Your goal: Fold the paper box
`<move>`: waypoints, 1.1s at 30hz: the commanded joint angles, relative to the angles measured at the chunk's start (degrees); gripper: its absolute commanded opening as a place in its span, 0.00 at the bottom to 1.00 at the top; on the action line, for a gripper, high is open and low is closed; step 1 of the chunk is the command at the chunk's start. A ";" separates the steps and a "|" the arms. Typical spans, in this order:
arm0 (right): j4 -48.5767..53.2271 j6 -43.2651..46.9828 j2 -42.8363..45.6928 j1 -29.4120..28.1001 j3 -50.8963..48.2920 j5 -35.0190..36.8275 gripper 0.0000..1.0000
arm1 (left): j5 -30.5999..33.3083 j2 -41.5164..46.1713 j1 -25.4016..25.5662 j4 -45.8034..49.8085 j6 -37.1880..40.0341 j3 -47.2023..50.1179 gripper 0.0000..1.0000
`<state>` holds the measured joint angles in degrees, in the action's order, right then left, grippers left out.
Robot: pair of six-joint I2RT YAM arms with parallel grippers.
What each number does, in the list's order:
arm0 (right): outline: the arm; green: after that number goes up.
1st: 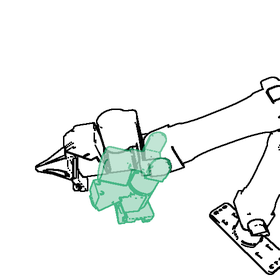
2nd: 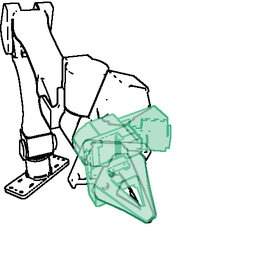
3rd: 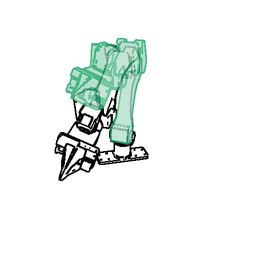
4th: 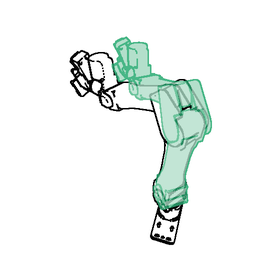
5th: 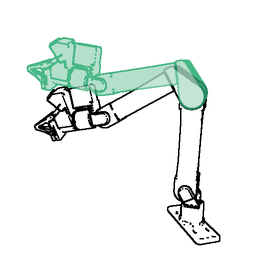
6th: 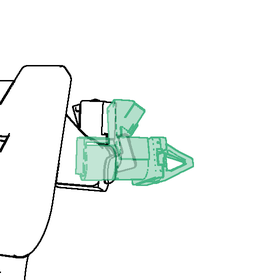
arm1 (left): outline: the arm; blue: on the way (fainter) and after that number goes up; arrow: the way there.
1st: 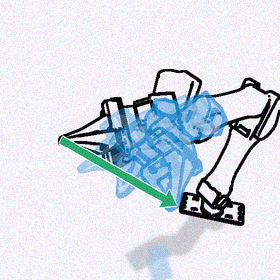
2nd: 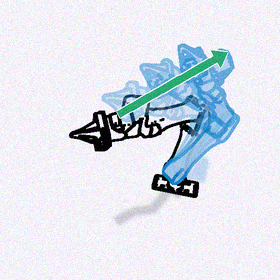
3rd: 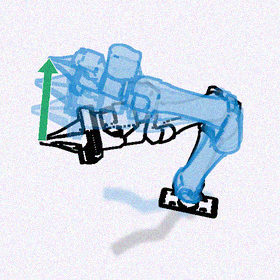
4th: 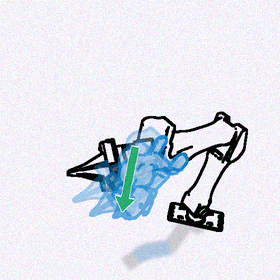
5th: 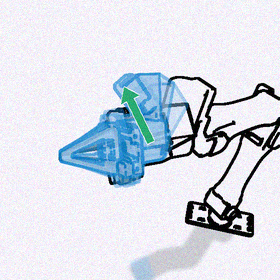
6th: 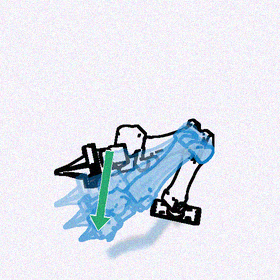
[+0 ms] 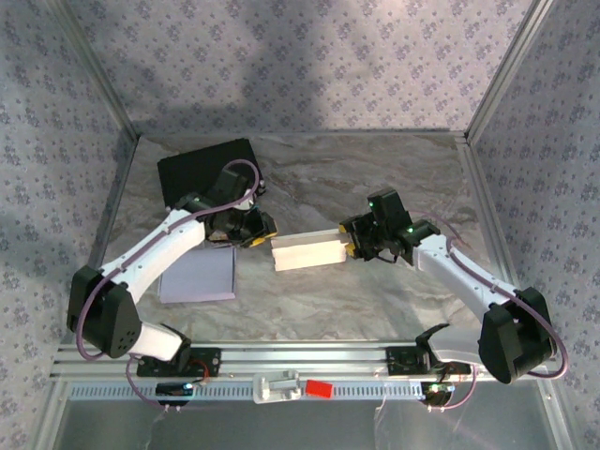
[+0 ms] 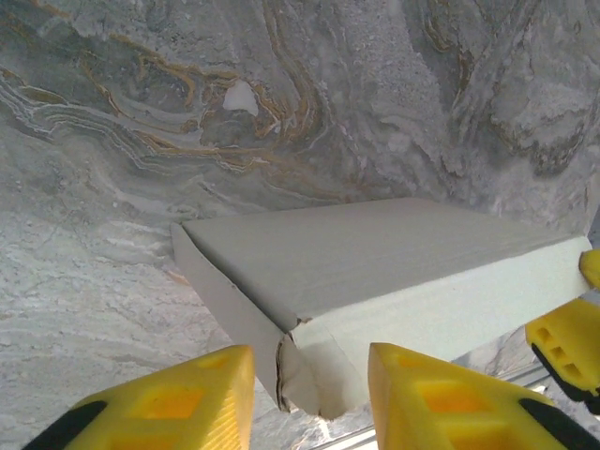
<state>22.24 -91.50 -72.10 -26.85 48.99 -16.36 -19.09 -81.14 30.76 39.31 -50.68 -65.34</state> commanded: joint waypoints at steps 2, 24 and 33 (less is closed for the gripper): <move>5.37 0.65 -1.58 0.48 -1.26 1.05 0.47 | -1.56 0.34 0.26 -3.57 -2.84 1.95 0.31; 5.19 0.80 -2.74 0.56 -1.16 0.93 0.47 | -3.57 8.75 -0.40 -15.25 -4.21 15.36 0.25; 4.79 0.99 -3.21 0.54 -1.92 1.04 0.47 | -2.83 13.58 2.06 -24.90 -0.87 25.46 0.22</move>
<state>21.32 -91.02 -73.30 -26.59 49.01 -17.23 -22.72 -69.14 31.77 15.05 -53.82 -43.75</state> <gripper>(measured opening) 0.467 0.224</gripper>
